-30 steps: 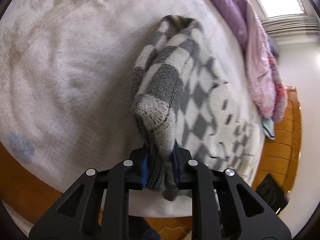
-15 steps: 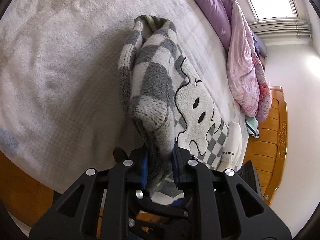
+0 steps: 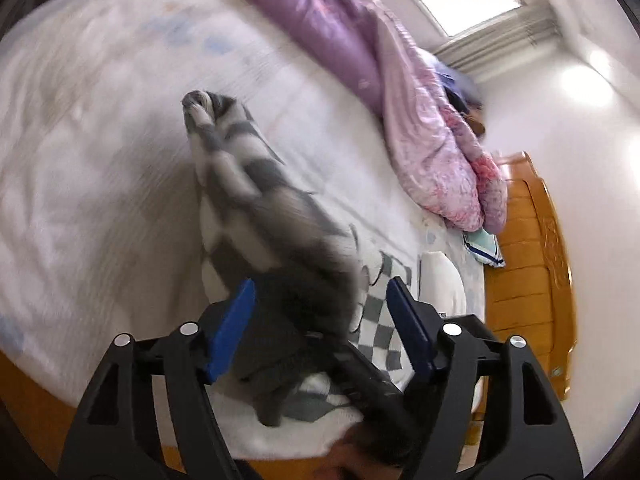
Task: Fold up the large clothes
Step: 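Grasp the ribbed hem with the right gripper and fold it over the body while the left gripper holds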
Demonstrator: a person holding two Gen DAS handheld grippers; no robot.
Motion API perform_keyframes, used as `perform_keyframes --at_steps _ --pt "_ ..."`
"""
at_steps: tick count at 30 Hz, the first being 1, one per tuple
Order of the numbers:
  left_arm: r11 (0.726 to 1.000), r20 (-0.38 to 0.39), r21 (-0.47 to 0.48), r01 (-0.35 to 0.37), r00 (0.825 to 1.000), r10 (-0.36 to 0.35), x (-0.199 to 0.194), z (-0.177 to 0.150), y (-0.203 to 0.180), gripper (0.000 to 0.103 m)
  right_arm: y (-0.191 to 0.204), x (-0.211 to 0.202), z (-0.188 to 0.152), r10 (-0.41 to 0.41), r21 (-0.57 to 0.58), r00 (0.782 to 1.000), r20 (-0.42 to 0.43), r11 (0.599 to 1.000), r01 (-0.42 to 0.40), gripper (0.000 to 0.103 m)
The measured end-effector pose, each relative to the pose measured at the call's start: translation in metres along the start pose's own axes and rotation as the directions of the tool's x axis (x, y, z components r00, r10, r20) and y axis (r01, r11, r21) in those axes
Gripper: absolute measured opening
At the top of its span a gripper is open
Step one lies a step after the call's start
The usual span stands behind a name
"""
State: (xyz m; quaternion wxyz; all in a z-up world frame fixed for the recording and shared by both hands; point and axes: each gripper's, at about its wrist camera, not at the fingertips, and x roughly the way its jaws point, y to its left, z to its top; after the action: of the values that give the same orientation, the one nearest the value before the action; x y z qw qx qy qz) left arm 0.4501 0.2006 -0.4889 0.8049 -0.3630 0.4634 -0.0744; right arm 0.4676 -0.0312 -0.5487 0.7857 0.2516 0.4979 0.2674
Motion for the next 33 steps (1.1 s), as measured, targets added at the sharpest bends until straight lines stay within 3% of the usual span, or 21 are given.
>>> perform_keyframes --at_steps 5,11,18,21,23,25,29,33 --pt "0.993 -0.07 0.072 -0.092 0.993 0.097 0.045 -0.013 -0.031 0.074 -0.067 -0.086 0.006 0.049 0.218 0.985 0.167 0.972 -0.085 0.017" --pt "0.98 -0.173 0.155 -0.123 0.974 0.149 0.116 -0.05 -0.058 0.074 -0.137 -0.176 -0.026 -0.032 0.409 0.944 0.33 0.905 -0.112 0.017" --pt "0.959 -0.271 0.237 -0.155 0.937 0.218 0.175 -0.092 -0.075 0.077 -0.22 -0.212 -0.091 -0.185 0.658 0.915 0.358 0.746 -0.106 0.017" --pt "0.949 -0.298 0.255 -0.188 0.918 0.262 0.193 -0.106 -0.073 0.08 -0.256 -0.198 -0.107 -0.187 0.739 0.934 0.305 0.665 -0.108 0.018" --pt "0.945 -0.314 0.248 -0.215 0.904 0.289 0.203 -0.113 -0.067 0.08 -0.269 -0.186 -0.105 -0.189 0.743 0.951 0.245 0.666 -0.059 0.023" --pt "0.946 -0.317 0.234 -0.225 0.902 0.293 0.207 -0.115 -0.063 0.082 -0.269 -0.184 -0.097 -0.174 0.737 0.962 0.209 0.675 -0.038 0.029" --pt "0.952 -0.317 0.222 -0.211 0.907 0.275 0.2 -0.116 -0.055 0.084 -0.267 -0.187 -0.084 -0.251 0.708 0.959 0.13 0.701 0.087 0.046" --pt "0.969 -0.342 0.198 -0.147 0.916 0.209 0.183 -0.121 -0.043 0.084 -0.276 -0.198 -0.081 -0.247 0.673 0.963 0.103 0.73 0.115 0.061"
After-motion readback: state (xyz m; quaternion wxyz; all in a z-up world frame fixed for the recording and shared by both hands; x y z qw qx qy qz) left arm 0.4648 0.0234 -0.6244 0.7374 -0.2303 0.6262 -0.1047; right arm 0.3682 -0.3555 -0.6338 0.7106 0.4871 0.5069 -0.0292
